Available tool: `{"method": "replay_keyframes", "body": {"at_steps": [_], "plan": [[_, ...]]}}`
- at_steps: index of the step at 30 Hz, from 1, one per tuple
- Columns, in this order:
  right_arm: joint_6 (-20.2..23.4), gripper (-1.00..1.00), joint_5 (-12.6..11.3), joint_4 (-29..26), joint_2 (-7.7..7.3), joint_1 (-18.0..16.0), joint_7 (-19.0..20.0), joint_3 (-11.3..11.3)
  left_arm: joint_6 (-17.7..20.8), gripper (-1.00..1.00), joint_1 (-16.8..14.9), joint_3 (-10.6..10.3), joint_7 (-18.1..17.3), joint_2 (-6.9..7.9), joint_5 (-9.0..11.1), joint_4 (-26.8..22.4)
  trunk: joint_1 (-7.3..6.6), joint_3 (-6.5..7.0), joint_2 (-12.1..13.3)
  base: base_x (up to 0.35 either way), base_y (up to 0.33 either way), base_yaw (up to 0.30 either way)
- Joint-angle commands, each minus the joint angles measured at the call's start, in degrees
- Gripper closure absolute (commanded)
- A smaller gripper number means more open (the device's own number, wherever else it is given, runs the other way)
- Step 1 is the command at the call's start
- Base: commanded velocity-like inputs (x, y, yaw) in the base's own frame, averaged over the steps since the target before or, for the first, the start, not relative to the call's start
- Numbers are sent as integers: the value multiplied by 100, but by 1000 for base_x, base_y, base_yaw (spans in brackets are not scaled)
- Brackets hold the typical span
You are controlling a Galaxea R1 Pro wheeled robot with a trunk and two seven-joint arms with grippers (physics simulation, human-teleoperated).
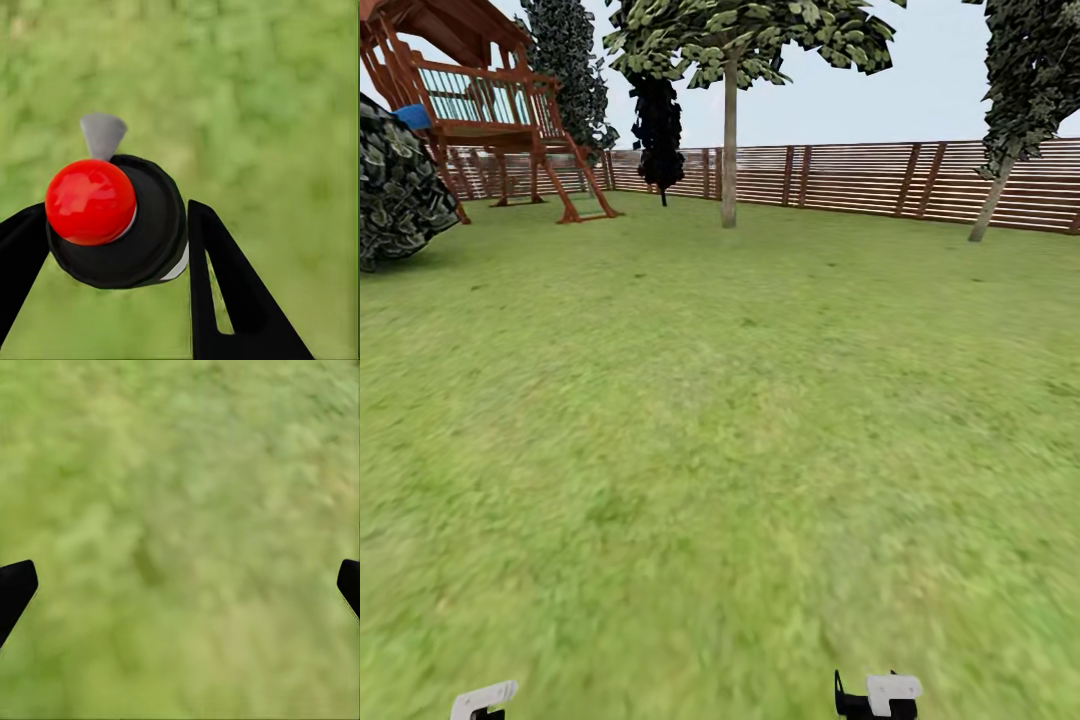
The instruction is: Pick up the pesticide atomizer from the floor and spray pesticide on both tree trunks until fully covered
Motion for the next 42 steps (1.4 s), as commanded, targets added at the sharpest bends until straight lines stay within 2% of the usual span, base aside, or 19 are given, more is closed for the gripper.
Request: {"method": "replay_keyframes", "body": {"at_steps": [1, 42], "plan": [[0, -100, 0, 0, 0, 0, 2, 2, 0, 100, 0, 1, 1, 0, 0, 0, 0, 0, 0, 339, 0, 0], [0, -100, 0, 0, 0, 0, 2, 1, 0, 100, 0, 6, 1, 0, 0, 0, 0, 0, 0, 339, 0, 0]]}}
